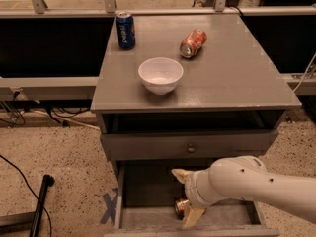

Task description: Pick orange can from middle drawer and place on counter

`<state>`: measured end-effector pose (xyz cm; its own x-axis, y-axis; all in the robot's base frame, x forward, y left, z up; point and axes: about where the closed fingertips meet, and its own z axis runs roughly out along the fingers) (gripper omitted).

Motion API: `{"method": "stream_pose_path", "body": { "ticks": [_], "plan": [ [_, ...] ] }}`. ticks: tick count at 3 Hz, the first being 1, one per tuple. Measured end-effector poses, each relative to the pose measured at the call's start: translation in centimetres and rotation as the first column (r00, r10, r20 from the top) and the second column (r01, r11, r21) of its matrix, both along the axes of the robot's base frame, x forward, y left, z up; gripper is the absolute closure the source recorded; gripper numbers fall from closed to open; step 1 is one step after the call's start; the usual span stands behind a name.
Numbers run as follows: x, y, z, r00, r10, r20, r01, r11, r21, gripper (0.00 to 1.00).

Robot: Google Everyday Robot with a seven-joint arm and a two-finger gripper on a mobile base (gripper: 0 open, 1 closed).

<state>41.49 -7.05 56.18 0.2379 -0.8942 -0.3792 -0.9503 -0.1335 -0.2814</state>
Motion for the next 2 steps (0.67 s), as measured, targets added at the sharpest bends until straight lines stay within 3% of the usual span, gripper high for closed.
{"method": "stream_pose_path", "body": {
  "ticks": [1,2],
  "plan": [
    [0.6,-2.1,-0.5,0.9995,-0.028,0.017,0.029,0.995,-0.093,0.0],
    [1.2,-4.8,-1.1,0.9993,-0.026,0.027,0.032,0.973,-0.229,0.0]
  ]
}}
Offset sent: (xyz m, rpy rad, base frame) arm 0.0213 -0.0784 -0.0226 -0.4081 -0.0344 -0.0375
